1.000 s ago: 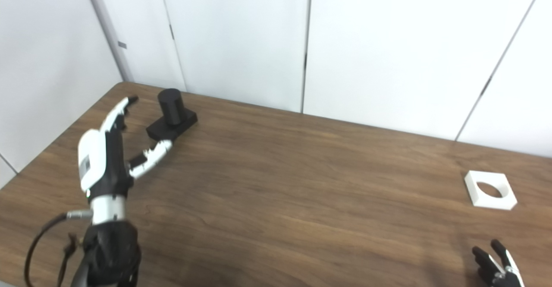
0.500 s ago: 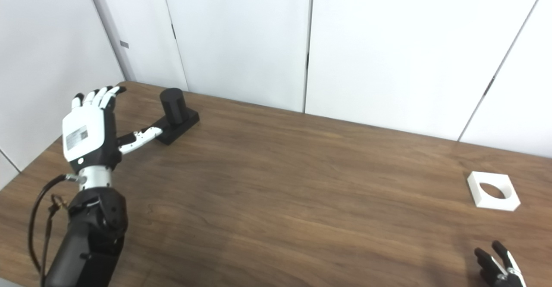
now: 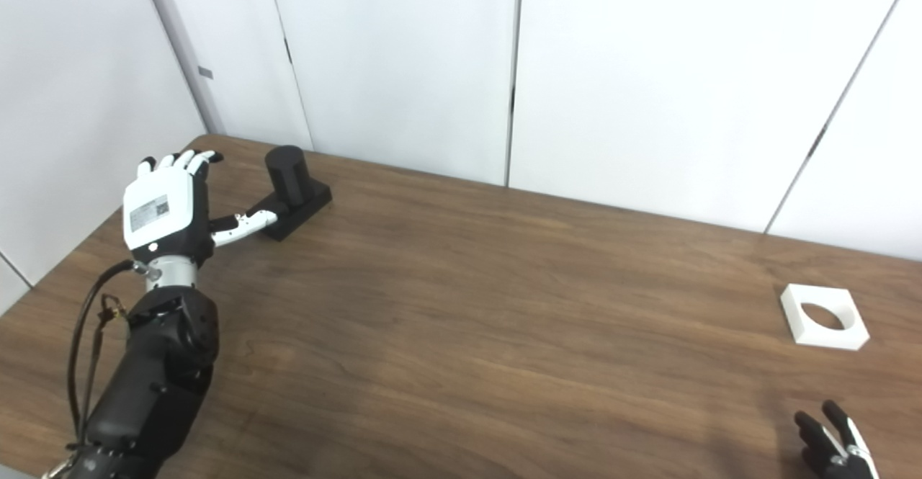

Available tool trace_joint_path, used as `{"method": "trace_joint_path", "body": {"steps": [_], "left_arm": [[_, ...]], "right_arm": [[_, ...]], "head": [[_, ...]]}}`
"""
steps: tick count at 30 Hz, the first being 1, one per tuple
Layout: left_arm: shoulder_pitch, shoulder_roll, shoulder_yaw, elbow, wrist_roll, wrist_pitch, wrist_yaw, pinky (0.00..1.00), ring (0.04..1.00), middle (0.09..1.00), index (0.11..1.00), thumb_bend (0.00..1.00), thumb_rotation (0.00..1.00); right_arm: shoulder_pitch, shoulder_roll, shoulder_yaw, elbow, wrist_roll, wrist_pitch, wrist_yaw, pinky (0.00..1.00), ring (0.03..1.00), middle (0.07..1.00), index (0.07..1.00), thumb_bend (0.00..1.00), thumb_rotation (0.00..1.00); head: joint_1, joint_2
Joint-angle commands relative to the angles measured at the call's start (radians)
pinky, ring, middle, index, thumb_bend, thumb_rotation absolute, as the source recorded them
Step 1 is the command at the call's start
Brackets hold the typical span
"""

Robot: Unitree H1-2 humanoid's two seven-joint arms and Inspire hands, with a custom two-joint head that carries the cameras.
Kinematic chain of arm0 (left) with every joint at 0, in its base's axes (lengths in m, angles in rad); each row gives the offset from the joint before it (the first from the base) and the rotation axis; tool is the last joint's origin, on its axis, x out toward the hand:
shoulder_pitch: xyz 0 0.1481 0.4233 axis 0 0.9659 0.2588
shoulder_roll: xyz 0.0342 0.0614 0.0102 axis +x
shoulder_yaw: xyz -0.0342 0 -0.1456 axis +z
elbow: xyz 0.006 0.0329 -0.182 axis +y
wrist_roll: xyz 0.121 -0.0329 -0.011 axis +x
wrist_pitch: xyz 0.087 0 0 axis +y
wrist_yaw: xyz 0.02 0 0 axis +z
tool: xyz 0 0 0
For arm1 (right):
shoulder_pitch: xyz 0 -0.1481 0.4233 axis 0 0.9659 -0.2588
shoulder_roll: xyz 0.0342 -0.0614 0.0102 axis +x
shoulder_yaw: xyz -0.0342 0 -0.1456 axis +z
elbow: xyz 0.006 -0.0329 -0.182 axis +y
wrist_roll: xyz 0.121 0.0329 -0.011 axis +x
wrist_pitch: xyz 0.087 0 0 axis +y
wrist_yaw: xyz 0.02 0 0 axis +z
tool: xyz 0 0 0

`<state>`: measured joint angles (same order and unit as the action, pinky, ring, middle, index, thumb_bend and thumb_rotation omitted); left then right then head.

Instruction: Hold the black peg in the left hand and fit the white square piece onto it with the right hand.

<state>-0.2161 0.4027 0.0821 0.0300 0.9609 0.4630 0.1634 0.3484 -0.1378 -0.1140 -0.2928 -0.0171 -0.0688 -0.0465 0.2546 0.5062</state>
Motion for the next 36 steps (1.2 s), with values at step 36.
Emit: {"method": "trace_joint_path", "body": {"steps": [36], "left_arm": [[-0.177, 0.027, -0.079, 0.408, -0.054, 0.006, 0.15, 1.0, 0.913, 0.893, 0.832, 1.0, 0.73]], "right_arm": [[0.009, 0.015, 0.001, -0.005, -0.002, -0.012, -0.002, 0.86, 0.888, 0.851, 0.931, 0.68, 1.0]], "head": [[-0.026, 0.001]]}}
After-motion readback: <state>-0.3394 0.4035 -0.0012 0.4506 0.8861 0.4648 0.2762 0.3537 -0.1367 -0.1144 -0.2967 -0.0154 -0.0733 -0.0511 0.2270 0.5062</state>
